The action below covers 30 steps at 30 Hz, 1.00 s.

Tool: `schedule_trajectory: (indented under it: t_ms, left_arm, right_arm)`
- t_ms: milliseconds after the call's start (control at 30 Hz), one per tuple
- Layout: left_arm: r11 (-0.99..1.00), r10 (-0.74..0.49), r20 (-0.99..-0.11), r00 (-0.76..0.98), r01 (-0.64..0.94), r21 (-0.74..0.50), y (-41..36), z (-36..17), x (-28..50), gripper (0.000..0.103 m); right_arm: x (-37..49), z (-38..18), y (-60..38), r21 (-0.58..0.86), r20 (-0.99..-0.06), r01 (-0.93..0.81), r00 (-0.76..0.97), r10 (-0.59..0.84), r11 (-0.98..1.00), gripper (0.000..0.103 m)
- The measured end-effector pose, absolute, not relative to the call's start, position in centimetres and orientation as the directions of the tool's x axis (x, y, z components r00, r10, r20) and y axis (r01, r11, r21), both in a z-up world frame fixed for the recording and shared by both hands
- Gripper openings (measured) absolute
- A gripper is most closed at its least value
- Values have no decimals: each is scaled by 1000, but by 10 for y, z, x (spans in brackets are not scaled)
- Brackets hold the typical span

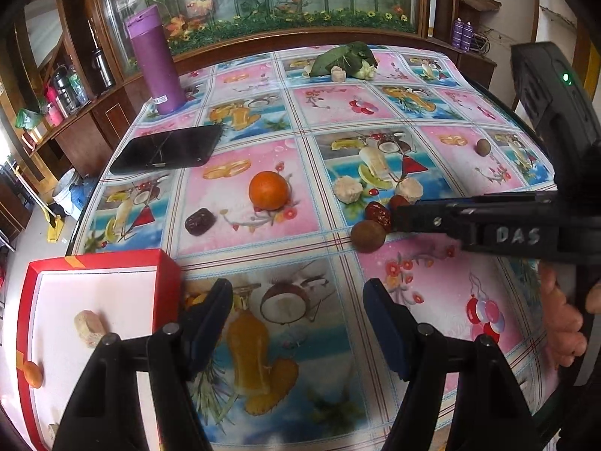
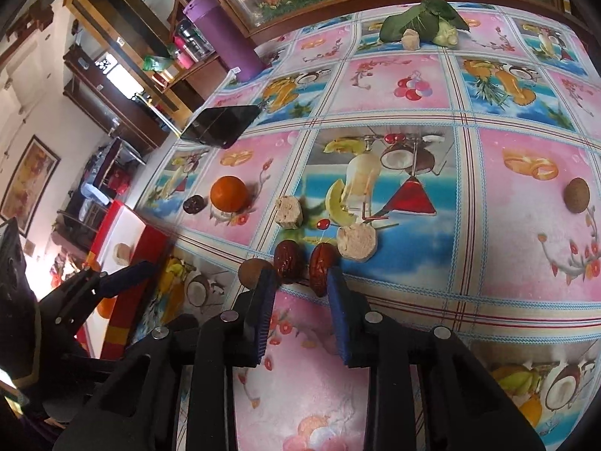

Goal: Organize fruits
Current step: 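Grasp the brown kiwi with the left tool while the right tool grasps a red date, then carry the kiwi and date onto the white tray and open both tools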

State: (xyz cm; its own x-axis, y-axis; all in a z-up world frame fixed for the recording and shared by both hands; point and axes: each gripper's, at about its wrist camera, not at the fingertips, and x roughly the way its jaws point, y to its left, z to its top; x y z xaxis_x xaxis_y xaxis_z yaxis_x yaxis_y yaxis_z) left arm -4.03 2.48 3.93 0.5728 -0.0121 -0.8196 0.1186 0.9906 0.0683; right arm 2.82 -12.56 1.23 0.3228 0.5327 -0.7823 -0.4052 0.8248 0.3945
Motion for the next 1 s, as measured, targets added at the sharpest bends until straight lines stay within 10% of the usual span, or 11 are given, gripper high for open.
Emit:
schedule_trajectory:
  t_ms: [433, 833, 1000]
  left_arm:
    - [987, -27, -834, 552, 144, 64, -7, 31, -12, 73]
    - [987, -89, -849, 521, 161, -4, -17, 13, 8, 29]
    - [987, -110, -842, 528, 160, -28, -12, 16, 4, 29]
  right_arm:
    - [32, 28, -164, 491, -713, -330, 381, 589, 806, 15]
    - [39, 24, -174, 527, -732, -293, 322, 601, 798, 17]
    - [36, 23, -166, 530, -732, -323, 292, 615, 784, 18]
